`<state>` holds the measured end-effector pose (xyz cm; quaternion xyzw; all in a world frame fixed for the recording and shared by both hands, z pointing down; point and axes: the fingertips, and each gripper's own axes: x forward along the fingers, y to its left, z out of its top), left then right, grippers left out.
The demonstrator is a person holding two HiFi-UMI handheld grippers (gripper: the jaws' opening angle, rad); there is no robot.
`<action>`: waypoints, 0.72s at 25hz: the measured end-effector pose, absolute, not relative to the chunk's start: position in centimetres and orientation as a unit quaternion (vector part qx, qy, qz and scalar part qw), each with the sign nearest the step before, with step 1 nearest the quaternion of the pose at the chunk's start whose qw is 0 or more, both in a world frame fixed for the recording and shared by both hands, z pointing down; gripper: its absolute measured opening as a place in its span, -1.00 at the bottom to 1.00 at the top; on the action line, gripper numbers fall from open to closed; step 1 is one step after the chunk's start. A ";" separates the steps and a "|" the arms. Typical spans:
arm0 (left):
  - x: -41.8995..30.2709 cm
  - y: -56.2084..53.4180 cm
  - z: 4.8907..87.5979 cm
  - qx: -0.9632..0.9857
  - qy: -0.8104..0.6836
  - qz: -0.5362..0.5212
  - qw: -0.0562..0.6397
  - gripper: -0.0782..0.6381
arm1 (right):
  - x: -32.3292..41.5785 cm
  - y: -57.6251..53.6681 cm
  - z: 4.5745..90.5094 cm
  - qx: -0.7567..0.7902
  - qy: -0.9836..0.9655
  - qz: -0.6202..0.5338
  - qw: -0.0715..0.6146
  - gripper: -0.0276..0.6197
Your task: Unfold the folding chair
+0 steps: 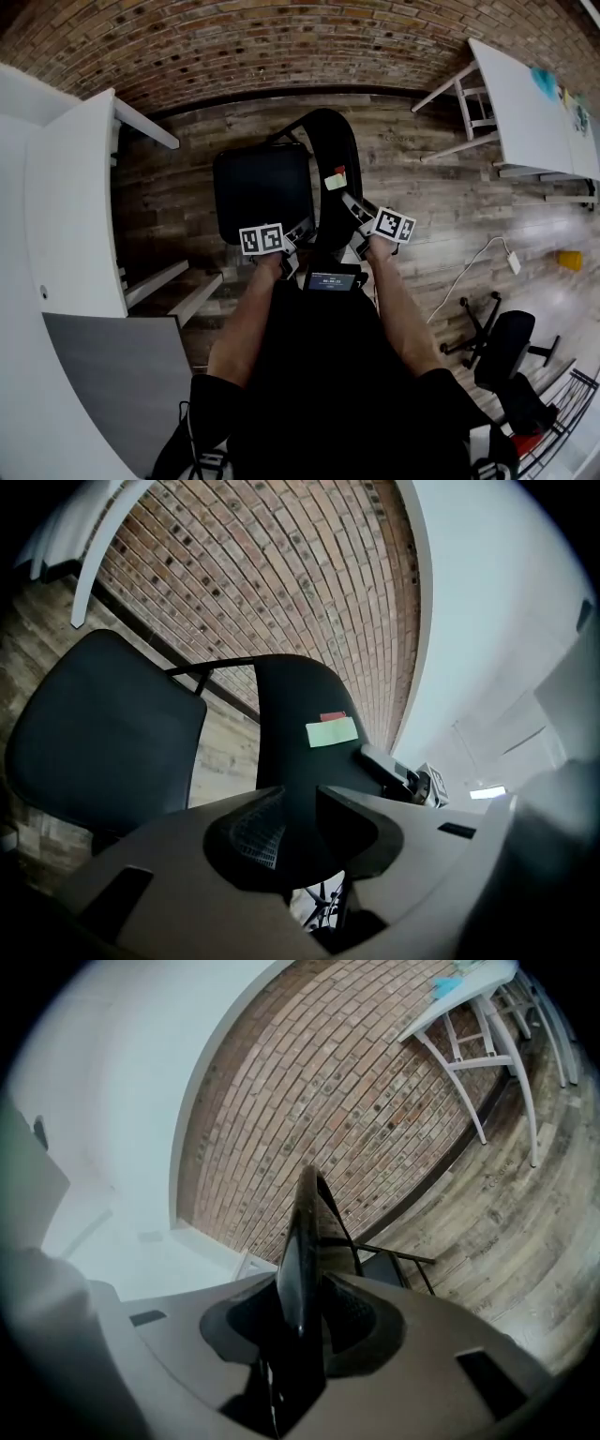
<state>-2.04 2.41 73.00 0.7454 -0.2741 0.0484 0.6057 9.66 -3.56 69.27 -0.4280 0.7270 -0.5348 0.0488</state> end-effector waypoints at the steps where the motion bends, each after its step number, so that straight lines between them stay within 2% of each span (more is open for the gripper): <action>1: -2.2 2.4 72.9 0.746 -0.274 0.047 0.605 -0.46 | 9.8 -3.7 69.3 -0.430 0.726 -0.535 0.048 -0.52; 9: -4.0 1.3 70.4 0.756 -0.267 0.011 0.598 -0.46 | 11.1 -3.1 68.5 -0.479 0.717 -0.503 -0.060 -0.52; 18: -1.6 0.1 66.1 0.776 -0.229 -0.040 0.586 -0.46 | 14.7 -2.0 64.4 -0.531 0.695 -0.478 -0.071 -0.52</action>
